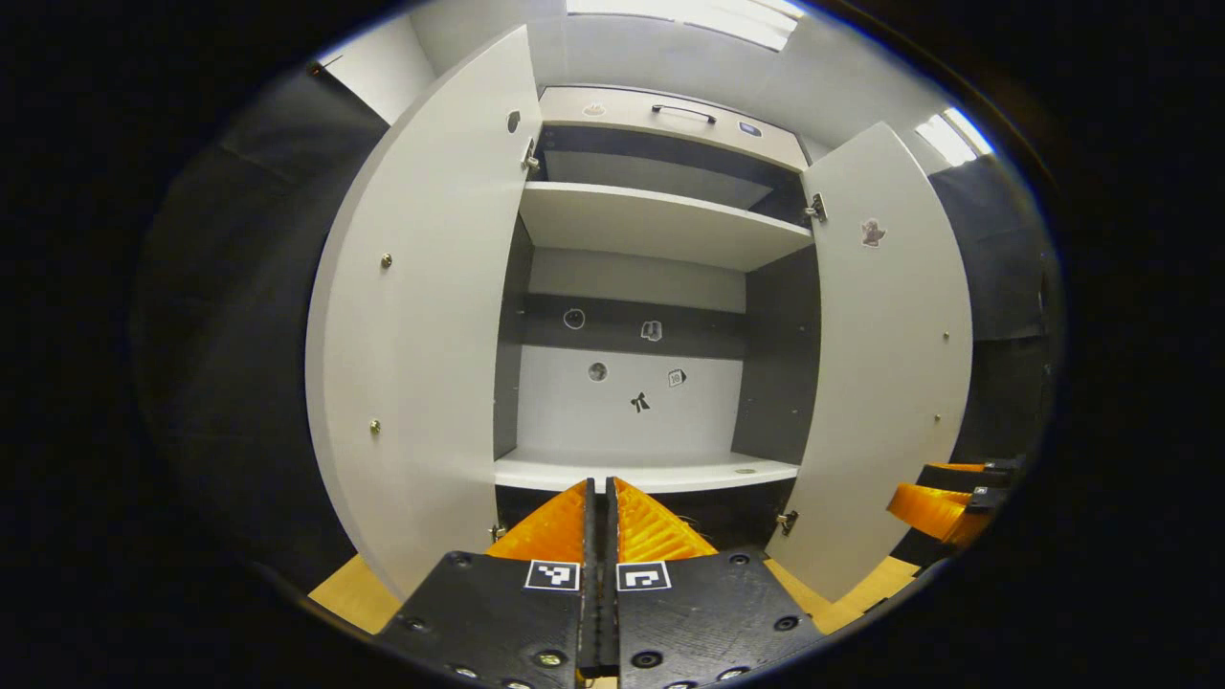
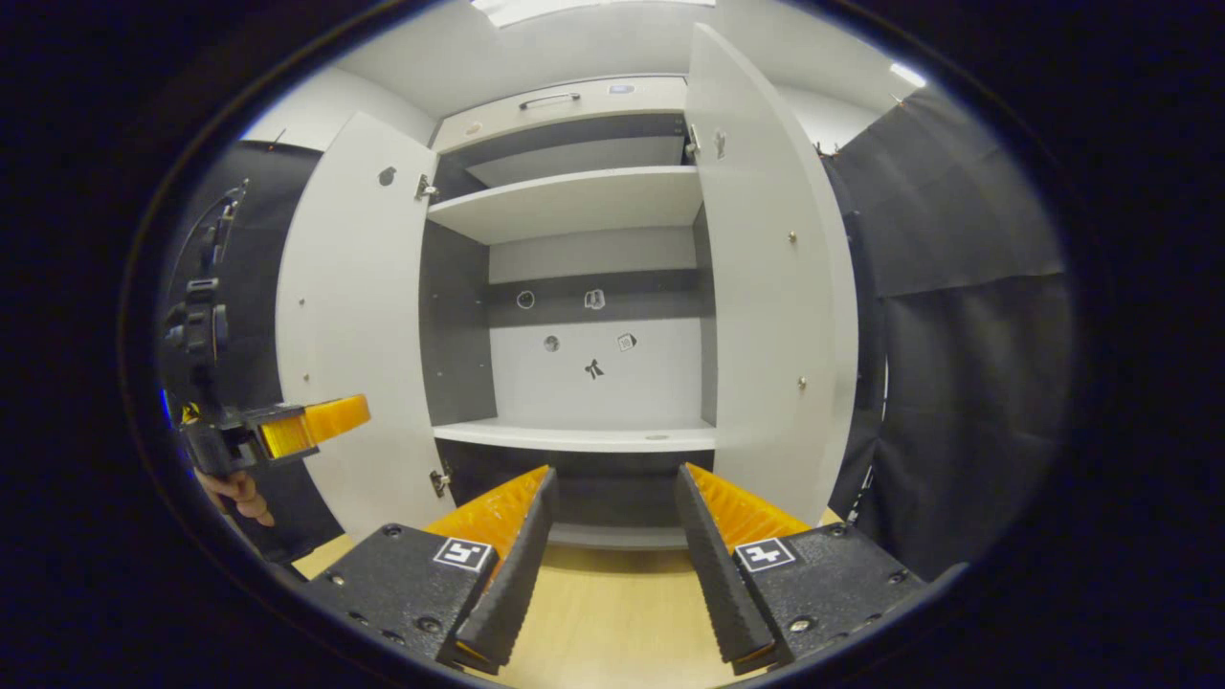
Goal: Open the right door of the double-door shoe cabinet with the right hand, and open the left door with the left hand.
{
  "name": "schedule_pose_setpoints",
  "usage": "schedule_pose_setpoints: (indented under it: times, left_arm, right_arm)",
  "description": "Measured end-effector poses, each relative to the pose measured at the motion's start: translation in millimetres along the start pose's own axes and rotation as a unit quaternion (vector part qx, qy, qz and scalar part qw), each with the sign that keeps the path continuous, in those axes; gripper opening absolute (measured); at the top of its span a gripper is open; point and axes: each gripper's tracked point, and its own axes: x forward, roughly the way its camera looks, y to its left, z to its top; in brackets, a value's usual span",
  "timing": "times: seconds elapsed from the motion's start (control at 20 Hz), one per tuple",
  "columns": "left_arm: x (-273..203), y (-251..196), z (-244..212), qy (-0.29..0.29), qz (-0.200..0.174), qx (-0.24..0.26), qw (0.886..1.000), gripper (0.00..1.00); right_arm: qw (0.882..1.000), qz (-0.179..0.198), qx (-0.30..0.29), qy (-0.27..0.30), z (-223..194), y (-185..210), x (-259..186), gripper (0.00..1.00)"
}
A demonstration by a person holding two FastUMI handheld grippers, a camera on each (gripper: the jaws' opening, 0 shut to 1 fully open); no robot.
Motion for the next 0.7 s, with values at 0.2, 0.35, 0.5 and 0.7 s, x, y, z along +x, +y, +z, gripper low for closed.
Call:
schedule_pose_setpoints:
  times: [0.2, 0.35, 0.5, 0.7]
  left_arm:
    - [-5, -5, 5, -0.010, -0.010, -0.021, 1.000, 0.16]
    - [-5, 2, 8, -0.014, 0.005, -0.010, 1.000, 0.17]
    - [-6, 1, 9, -0.016, 0.006, 0.002, 1.000, 0.41]
    - [-11, -3, -7, 0.002, -0.004, 0.030, 1.000, 0.77]
  right_arm:
    - [1.000, -0.001, -0.001, -0.008, 7, -3, 2, 0.78]
    - [1.000, 0.003, 0.002, -0.008, 8, -3, 5, 0.78]
    - [1.000, 0.004, -0.002, -0.007, 6, -2, 9, 0.78]
    - [1.000, 0.004, 0.000, -0.010, 7, -1, 10, 0.78]
